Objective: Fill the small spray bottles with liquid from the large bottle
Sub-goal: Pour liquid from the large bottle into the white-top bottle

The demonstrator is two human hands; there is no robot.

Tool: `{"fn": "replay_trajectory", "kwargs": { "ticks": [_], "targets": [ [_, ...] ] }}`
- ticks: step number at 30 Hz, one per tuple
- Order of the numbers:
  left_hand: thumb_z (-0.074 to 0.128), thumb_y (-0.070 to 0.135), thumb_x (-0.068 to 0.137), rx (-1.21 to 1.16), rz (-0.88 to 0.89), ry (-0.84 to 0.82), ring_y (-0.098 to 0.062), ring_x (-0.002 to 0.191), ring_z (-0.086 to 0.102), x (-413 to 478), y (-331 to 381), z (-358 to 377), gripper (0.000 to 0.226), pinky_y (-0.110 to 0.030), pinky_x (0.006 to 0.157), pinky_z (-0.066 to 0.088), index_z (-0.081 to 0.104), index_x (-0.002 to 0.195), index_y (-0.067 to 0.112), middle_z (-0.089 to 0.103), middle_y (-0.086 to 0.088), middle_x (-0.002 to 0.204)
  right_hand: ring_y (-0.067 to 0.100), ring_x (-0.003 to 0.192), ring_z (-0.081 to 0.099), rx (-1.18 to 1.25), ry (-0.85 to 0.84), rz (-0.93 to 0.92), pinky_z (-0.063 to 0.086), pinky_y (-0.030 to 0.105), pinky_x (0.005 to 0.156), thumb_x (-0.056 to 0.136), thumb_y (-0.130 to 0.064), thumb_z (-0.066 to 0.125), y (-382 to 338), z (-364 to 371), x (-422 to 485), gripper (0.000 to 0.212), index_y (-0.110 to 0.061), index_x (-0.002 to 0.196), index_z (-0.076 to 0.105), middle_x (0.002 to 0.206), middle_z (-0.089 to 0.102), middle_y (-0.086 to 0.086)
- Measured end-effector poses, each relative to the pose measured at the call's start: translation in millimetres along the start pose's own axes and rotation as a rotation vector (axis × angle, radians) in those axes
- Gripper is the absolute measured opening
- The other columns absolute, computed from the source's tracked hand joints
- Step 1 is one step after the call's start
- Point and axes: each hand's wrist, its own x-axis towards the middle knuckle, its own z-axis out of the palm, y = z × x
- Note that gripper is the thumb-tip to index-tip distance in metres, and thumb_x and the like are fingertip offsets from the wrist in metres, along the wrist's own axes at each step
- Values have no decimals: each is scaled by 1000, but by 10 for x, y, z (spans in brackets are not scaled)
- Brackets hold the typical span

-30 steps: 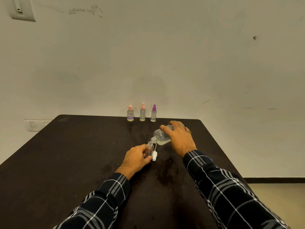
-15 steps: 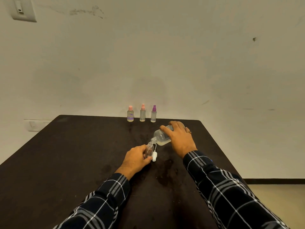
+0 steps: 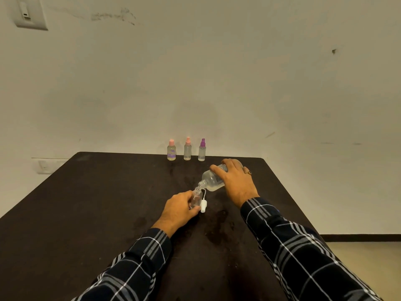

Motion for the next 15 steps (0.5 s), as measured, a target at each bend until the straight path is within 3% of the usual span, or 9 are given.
{"fn": "replay_trajectory", "kwargs": {
  "ticks": [15],
  "targets": [
    [72,39,90,-1,4,-7,-9,91,60,14,-17,11,34,-26,82,50,62,121,27,63,12,103,32,148,18,-15,-17,-12,32,63,112,91,-16,70,0,-12,23,70,-38,148,34,156,26,10]
  ]
}}
